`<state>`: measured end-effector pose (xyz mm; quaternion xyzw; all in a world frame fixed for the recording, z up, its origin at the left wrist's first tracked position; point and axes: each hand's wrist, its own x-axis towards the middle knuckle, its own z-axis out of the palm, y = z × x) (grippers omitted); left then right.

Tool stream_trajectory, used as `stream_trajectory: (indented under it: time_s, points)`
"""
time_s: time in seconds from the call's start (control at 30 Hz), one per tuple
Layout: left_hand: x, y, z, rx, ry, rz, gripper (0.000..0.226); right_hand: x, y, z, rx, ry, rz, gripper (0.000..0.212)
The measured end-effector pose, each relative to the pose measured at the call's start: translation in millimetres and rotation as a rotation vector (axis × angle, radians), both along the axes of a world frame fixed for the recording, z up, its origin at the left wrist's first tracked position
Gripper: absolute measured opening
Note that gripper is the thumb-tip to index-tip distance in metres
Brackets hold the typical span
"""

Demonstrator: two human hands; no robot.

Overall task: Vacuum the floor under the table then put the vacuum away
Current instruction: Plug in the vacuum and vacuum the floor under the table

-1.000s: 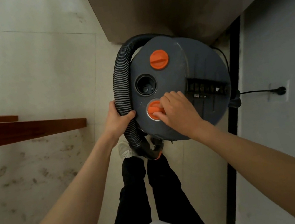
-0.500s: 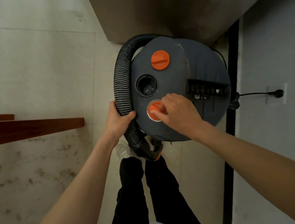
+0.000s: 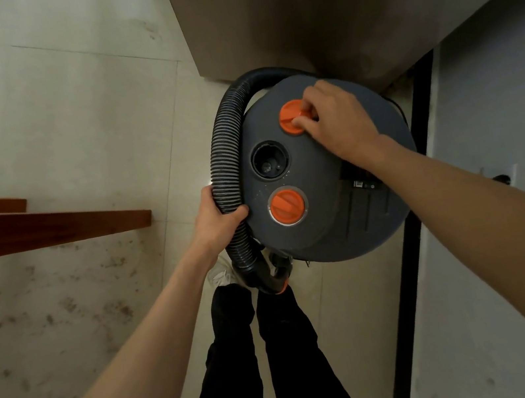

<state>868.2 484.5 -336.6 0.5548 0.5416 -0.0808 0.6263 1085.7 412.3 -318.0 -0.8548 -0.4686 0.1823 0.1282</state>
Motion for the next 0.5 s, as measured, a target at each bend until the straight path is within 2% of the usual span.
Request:
stream_trajectory:
  time_s: [0.5]
  points:
    - [0.2, -0.1, -2.7, -0.01, 0.014, 0.005, 0.061, -21.9, -1.8, -5.5, 0.064, -0.011, -0.137, 0.025]
